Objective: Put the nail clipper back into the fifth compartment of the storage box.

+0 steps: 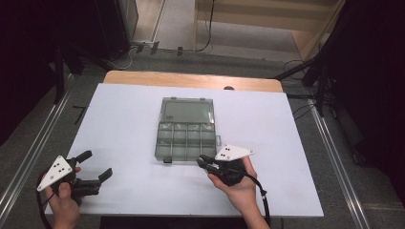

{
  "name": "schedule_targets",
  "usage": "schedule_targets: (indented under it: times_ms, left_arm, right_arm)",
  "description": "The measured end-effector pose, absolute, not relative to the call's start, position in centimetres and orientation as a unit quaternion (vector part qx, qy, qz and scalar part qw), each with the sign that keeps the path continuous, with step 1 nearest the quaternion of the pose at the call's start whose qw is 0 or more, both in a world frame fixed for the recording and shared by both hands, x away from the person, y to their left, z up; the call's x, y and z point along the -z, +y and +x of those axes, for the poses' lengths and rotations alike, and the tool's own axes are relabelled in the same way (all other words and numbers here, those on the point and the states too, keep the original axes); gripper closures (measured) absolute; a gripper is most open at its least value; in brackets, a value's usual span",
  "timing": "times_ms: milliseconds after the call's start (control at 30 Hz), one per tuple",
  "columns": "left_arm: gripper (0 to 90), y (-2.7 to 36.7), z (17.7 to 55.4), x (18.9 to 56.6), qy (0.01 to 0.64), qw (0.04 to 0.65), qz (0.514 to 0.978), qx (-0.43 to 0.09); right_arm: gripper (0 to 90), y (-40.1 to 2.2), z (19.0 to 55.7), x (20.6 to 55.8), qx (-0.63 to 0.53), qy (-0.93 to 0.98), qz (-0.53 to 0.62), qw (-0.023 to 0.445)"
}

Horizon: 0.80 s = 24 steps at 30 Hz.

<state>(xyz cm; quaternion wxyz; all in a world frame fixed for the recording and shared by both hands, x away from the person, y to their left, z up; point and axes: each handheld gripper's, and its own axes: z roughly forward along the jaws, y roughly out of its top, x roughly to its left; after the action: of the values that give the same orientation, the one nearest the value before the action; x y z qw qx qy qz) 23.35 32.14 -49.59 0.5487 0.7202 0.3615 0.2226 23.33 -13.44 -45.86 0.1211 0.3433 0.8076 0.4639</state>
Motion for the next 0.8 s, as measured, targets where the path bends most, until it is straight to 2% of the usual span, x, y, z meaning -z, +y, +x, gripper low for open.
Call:
schedule_targets:
  times_ms: [267, 800]
  left_arm:
    - [0.0, 32.2, 23.3, 49.6, 0.36, 0.55, 0.72, -0.222]
    - [0.0, 32.2, 23.4, 49.6, 0.36, 0.551, 0.72, -0.222]
  right_arm:
    - [79.8, -12.5, 24.0, 45.8, -0.479, 0.801, 0.34, 0.115]
    - [79.8, -9.8, 25.3, 45.2, -0.512, 0.779, 0.337, 0.131]
